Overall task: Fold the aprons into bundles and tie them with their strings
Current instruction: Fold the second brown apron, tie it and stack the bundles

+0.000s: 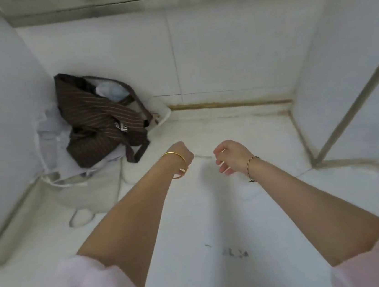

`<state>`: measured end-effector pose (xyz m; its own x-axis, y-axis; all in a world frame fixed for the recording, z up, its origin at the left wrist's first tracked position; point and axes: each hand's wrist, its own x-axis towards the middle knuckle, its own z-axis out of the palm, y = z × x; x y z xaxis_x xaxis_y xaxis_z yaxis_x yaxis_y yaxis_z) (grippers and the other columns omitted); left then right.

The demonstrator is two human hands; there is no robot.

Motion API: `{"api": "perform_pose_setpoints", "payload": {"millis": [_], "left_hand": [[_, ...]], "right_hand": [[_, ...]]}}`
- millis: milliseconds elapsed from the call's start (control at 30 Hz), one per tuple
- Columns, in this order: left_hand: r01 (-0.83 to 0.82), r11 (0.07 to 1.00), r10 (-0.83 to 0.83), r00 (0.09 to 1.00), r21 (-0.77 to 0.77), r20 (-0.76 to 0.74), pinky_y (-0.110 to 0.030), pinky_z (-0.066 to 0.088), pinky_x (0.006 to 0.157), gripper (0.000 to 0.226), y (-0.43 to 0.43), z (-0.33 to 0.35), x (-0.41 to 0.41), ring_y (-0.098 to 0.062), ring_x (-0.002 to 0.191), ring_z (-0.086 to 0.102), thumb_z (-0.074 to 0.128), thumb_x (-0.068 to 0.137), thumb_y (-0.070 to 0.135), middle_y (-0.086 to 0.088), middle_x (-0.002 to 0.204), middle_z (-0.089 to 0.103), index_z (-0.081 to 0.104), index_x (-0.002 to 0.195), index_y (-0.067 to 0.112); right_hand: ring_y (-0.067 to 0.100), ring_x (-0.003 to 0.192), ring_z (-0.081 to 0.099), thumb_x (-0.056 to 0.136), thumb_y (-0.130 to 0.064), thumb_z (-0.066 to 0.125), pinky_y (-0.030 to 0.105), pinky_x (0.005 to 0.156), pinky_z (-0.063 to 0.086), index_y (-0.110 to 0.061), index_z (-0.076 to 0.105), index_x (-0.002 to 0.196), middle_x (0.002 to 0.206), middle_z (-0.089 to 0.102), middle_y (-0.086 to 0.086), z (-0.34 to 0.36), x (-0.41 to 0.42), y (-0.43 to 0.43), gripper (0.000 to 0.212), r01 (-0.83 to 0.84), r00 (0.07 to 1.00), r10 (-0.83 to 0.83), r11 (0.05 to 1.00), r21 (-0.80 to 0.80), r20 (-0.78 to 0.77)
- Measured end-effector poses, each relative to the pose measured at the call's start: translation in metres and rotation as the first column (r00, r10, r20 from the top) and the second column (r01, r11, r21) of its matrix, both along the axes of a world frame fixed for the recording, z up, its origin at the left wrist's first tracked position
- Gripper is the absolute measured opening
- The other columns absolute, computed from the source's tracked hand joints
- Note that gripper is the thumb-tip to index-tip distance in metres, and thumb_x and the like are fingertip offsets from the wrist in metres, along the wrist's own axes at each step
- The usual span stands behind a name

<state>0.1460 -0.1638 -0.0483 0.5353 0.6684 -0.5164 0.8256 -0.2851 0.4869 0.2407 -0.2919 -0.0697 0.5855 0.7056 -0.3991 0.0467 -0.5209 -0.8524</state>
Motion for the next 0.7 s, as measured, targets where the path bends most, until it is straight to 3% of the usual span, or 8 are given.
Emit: {"api": "perform_pose_setpoints", "payload": {"millis": [133,267,367,467,533,600,700], "left_hand": [[-0.164,0.952,0.173,0.985,0.258,-0.015,-0.036,0.04,0.099,0.041,0.109,-0.001,-0.059,-0.035,0.122,0.048,0.046,0.096,0.016,-0.019,0.132,0.049,0.042,0.131,-0.005],[-0.221,0.914,0.219,0.975,0.34,0.044,-0.041,0.033,0.105,0.043,0.178,0.014,-0.082,-0.041,0.124,0.039,0.049,0.091,0.011,-0.02,0.142,0.025,0.04,0.134,0.007],[-0.013,0.844,0.002,1.0,0.536,0.021,-0.043,0.031,0.107,0.035,0.206,0.024,-0.084,-0.04,0.132,0.024,0.05,0.091,0.006,-0.015,0.15,0.014,0.051,0.125,0.013],[0.325,0.644,-0.253,0.945,0.693,-0.208,-0.046,0.026,0.112,0.03,0.233,0.025,-0.07,-0.034,0.141,0.006,0.054,0.09,0.012,-0.007,0.157,0.003,0.059,0.119,0.016],[0.5,0.482,-0.303,0.866,0.72,-0.398,-0.047,0.021,0.113,0.032,0.246,0.024,-0.056,-0.033,0.142,0.006,0.055,0.09,0.018,-0.006,0.157,0.008,0.059,0.121,0.017],[0.579,0.374,-0.279,0.815,0.724,-0.508,-0.046,0.023,0.109,0.036,0.251,0.024,-0.049,-0.03,0.139,0.018,0.055,0.09,0.021,-0.005,0.15,0.027,0.057,0.125,0.017],[0.542,0.263,-0.277,0.835,0.798,-0.476,-0.046,0.026,0.105,0.032,0.253,0.03,-0.045,-0.028,0.12,0.043,0.055,0.087,0.012,-0.008,0.124,0.05,0.057,0.119,0.011]], "right_hand": [[0.02,0.059,0.057,0.091,-0.007,0.045,0.026,0.053,0.047,-0.013,0.052,0.096,0.081,0.056,0.006,-0.008,-0.051,0.089,0.011,-0.043,0.997,0.043,0.999,0.001,-0.072],[0.02,0.06,0.058,0.09,-0.006,0.044,0.028,0.056,0.049,-0.012,0.053,0.098,0.081,0.056,0.007,-0.004,-0.07,0.141,0.013,-0.049,0.997,0.047,0.998,-0.027,-0.062],[0.02,0.061,0.058,0.091,-0.006,0.044,0.029,0.058,0.05,-0.011,0.053,0.099,0.084,0.057,0.007,0.004,-0.066,0.164,0.013,-0.039,0.998,0.037,0.999,-0.035,-0.04],[0.019,0.062,0.06,0.091,-0.008,0.045,0.027,0.058,0.051,-0.011,0.054,0.1,0.085,0.058,0.006,0.006,-0.063,0.184,0.014,-0.026,1.0,0.025,0.998,-0.065,-0.019],[0.018,0.061,0.06,0.091,-0.008,0.045,0.027,0.058,0.051,-0.012,0.055,0.099,0.083,0.058,0.005,0.005,-0.061,0.193,0.013,-0.006,1.0,0.005,0.997,-0.075,-0.02],[0.019,0.06,0.06,0.091,-0.008,0.046,0.027,0.058,0.052,-0.013,0.054,0.096,0.082,0.058,0.005,0.001,-0.059,0.197,0.011,0.01,0.999,-0.013,0.997,-0.077,-0.041],[0.021,0.063,0.061,0.091,-0.008,0.049,0.033,0.063,0.054,-0.015,0.052,0.096,0.085,0.057,0.006,-0.004,-0.06,0.202,0.009,0.055,0.992,-0.062,0.996,-0.064,-0.111]]}}
